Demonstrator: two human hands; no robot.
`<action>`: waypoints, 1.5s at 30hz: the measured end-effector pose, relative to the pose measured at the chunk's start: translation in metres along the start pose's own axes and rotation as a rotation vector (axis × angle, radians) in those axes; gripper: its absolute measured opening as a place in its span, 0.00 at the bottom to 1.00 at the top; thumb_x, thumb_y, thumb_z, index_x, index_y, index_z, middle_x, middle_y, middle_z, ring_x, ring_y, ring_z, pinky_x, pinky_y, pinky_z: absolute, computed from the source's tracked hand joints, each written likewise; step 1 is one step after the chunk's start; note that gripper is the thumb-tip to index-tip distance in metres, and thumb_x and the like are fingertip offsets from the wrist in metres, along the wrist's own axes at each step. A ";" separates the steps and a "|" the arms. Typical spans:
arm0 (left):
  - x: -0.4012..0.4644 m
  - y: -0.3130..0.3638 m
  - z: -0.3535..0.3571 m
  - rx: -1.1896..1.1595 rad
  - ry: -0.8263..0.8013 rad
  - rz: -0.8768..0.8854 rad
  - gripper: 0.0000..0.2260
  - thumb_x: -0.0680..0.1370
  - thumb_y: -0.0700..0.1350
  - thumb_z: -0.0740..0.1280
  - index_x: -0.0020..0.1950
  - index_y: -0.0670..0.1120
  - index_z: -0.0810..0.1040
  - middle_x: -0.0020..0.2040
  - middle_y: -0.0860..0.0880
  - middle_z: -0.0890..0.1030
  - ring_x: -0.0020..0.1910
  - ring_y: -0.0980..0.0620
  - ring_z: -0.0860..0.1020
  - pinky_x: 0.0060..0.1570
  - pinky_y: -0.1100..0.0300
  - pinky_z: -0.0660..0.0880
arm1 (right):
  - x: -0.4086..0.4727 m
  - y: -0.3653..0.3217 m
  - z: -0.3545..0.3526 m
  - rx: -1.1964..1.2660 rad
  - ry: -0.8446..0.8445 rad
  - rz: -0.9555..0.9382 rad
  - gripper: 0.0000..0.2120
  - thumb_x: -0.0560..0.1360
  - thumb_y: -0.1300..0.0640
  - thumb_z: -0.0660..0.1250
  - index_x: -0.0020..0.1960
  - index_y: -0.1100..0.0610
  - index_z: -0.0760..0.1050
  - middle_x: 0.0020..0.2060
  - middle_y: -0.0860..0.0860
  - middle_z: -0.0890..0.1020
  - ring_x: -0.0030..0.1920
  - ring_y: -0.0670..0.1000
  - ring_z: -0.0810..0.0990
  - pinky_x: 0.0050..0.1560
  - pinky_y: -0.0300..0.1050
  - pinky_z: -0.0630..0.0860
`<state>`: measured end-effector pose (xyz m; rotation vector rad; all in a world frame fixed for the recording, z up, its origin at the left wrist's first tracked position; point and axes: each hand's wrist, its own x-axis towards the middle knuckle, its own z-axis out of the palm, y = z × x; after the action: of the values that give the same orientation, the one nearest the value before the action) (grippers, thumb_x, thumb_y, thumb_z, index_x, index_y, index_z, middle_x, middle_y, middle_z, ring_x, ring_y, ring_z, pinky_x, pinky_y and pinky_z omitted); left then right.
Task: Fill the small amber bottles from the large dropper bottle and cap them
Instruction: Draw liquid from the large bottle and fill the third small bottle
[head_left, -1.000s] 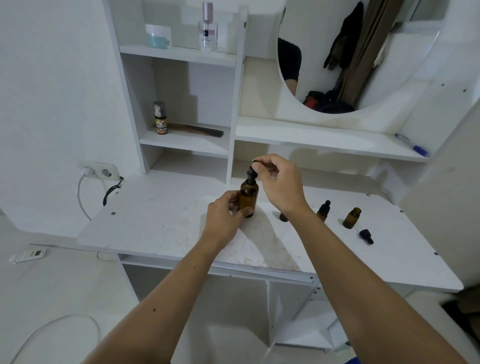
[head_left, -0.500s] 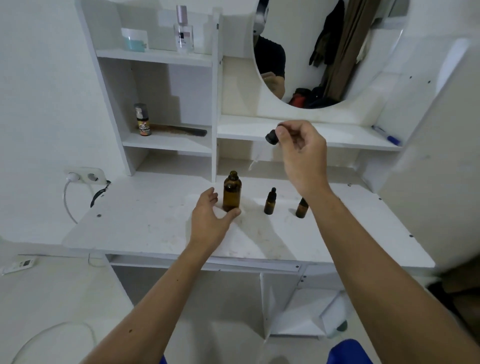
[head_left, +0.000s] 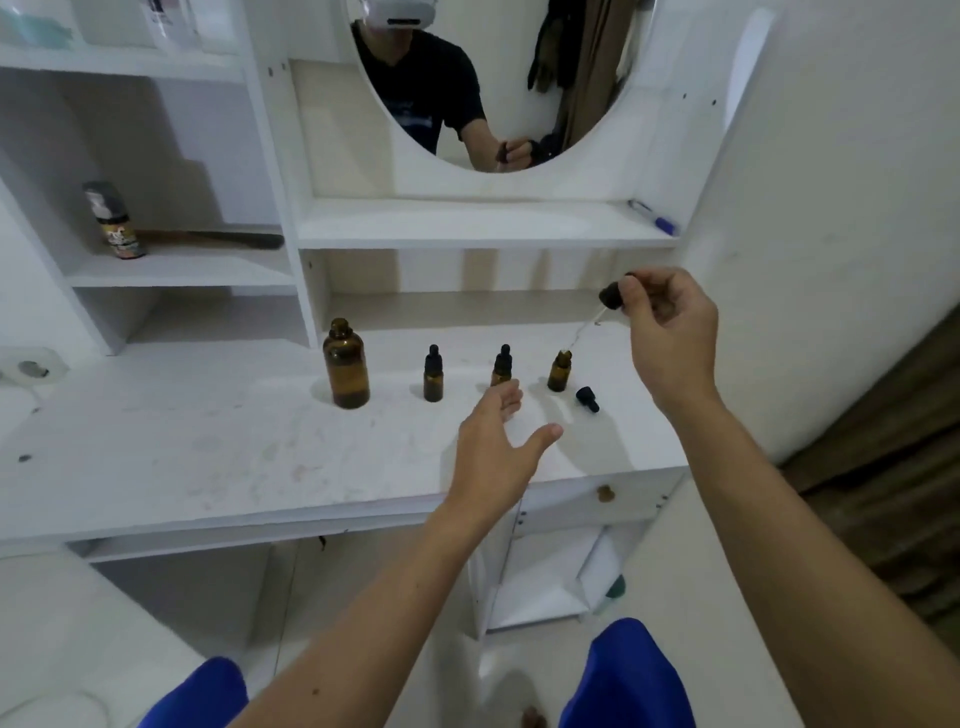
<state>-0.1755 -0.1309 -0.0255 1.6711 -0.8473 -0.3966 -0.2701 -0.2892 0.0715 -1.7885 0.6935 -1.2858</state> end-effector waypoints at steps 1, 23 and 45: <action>0.008 0.002 0.008 0.008 -0.024 0.008 0.33 0.76 0.51 0.77 0.78 0.47 0.68 0.74 0.50 0.75 0.72 0.56 0.74 0.72 0.59 0.70 | 0.002 0.005 -0.003 -0.007 0.005 -0.001 0.02 0.81 0.52 0.70 0.52 0.46 0.80 0.48 0.51 0.89 0.53 0.53 0.88 0.63 0.59 0.83; 0.080 -0.003 0.059 0.063 0.072 0.087 0.10 0.82 0.39 0.69 0.62 0.45 0.82 0.49 0.53 0.86 0.51 0.57 0.84 0.59 0.61 0.79 | 0.015 0.045 0.014 -0.086 -0.137 -0.053 0.02 0.82 0.60 0.69 0.53 0.55 0.81 0.43 0.48 0.89 0.46 0.43 0.87 0.53 0.35 0.80; 0.073 0.001 0.054 0.116 0.068 0.049 0.15 0.82 0.44 0.71 0.65 0.38 0.77 0.54 0.42 0.84 0.52 0.48 0.79 0.60 0.56 0.74 | 0.011 0.034 0.018 -0.168 -0.082 -0.100 0.03 0.84 0.58 0.67 0.55 0.52 0.79 0.44 0.46 0.87 0.47 0.40 0.86 0.53 0.32 0.78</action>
<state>-0.1620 -0.2208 -0.0274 1.7570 -0.8729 -0.2597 -0.2485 -0.3107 0.0456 -2.0230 0.6915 -1.2423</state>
